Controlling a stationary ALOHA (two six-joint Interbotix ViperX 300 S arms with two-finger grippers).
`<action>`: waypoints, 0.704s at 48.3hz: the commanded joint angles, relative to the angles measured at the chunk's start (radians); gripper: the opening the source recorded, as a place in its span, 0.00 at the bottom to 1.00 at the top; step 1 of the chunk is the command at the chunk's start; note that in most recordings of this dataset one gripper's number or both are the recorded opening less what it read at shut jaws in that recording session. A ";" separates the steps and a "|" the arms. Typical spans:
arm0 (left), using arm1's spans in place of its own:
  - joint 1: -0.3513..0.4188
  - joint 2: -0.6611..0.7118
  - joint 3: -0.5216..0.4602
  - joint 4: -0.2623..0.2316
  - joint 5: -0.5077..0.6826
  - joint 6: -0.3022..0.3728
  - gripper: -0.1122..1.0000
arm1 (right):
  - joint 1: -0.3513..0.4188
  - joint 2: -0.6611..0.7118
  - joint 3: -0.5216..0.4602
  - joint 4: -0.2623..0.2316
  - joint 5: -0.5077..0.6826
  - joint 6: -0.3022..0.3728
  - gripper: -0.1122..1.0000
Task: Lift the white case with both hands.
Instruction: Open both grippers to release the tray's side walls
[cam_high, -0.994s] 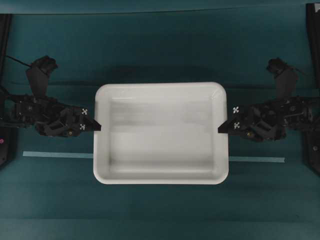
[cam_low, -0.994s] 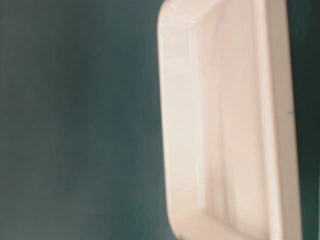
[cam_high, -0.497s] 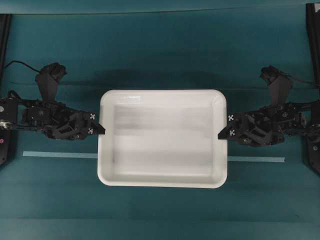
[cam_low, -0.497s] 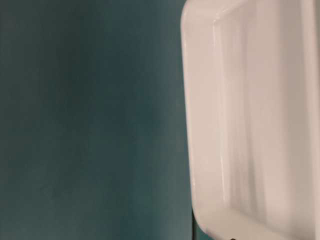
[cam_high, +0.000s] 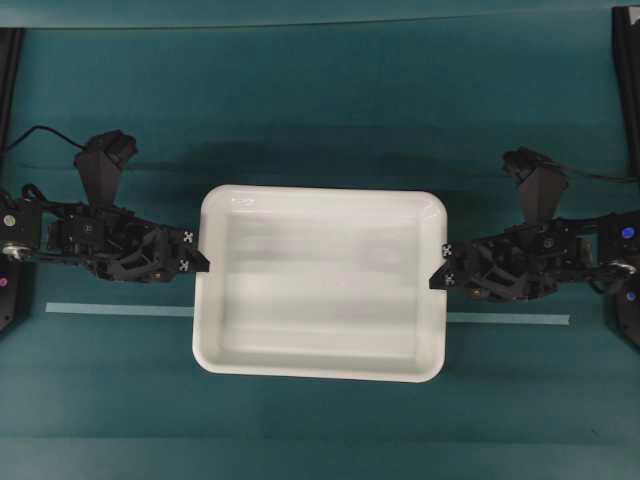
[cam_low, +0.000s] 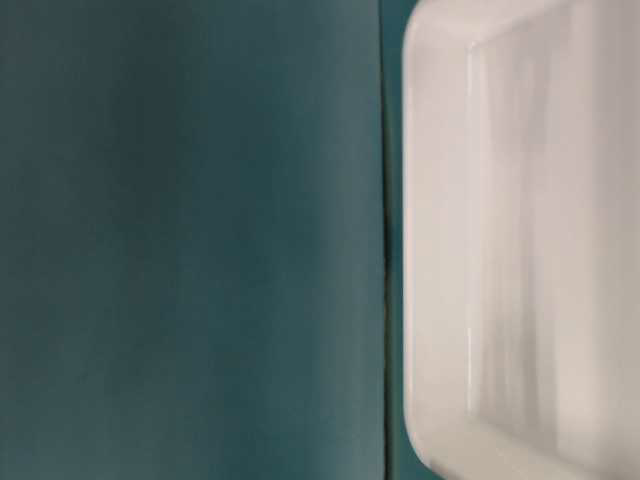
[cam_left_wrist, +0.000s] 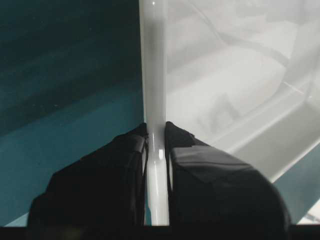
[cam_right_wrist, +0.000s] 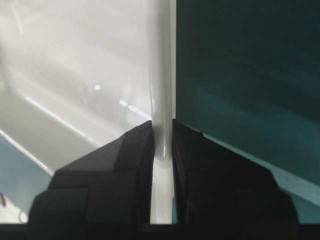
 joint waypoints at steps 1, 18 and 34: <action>0.009 0.031 0.032 0.003 0.023 0.002 0.15 | 0.008 0.058 0.041 -0.003 -0.009 0.000 0.19; 0.009 0.114 0.023 0.003 0.023 -0.018 0.15 | -0.003 0.095 0.043 -0.003 -0.035 0.000 0.19; 0.009 0.126 0.017 0.003 0.017 -0.038 0.15 | -0.008 0.104 0.038 -0.003 -0.035 0.000 0.19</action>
